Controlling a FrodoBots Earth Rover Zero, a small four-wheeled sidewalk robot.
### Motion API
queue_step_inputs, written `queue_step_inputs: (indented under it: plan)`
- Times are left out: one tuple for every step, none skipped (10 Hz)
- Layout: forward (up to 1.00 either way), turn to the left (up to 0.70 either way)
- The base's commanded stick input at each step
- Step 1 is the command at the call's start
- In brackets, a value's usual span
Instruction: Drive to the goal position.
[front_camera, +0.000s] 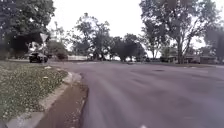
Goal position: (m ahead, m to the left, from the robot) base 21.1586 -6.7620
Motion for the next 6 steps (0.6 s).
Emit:
queue_step_inputs:
  plan:
    - [0.07,0.00]
    - [0.07,0.00]
    - [0.07,0.00]
    - [0.07,0.00]
    - [0.07,0.00]
    - [0.07,0.00]
